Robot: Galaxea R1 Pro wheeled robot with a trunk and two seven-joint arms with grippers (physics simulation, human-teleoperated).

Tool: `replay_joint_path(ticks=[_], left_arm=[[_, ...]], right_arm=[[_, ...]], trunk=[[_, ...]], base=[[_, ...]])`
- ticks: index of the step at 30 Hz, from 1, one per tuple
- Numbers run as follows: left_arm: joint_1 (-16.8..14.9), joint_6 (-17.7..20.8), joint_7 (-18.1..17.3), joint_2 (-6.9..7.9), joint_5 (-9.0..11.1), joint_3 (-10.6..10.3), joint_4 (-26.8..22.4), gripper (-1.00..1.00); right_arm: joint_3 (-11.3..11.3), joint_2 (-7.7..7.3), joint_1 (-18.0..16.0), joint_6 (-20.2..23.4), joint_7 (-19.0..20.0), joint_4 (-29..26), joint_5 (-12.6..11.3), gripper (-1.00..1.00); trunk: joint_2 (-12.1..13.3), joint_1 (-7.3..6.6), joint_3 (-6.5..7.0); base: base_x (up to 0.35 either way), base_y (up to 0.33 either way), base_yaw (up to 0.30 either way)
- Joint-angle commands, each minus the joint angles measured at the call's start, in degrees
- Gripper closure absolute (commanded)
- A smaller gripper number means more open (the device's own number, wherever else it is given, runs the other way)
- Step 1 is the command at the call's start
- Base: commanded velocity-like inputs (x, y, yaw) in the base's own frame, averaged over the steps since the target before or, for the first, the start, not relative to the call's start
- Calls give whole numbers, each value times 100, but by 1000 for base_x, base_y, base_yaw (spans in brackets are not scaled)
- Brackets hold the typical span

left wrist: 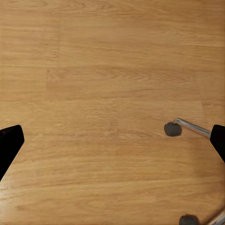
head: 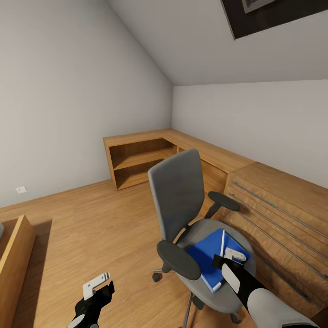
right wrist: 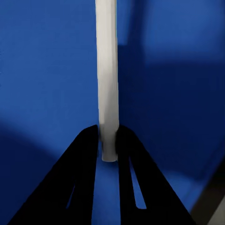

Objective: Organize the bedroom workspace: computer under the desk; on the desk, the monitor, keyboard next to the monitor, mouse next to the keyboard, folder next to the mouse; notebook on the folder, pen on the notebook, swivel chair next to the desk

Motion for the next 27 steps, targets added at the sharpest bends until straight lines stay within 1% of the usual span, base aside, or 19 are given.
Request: replay_joint_path(ticks=[1, 25, 27], left_arm=[[-4, 17, 44, 6, 28, -16, -9, -100], [-4, 11, 49, 6, 19, -31, -8, -100], [-4, 10, 49, 6, 16, -32, -8, -100]], right_arm=[[38, -5, -1, 31, -32, -14, -42, 100], [36, -8, -1, 22, -31, -18, -42, 100], [36, -9, -1, 22, -30, -20, -42, 100]], trunk=[[-3, 0, -6], [-3, 0, -6], [77, -44, 30]], base=[[0, 0, 0], [0, 0, 0], [0, 0, 0]])
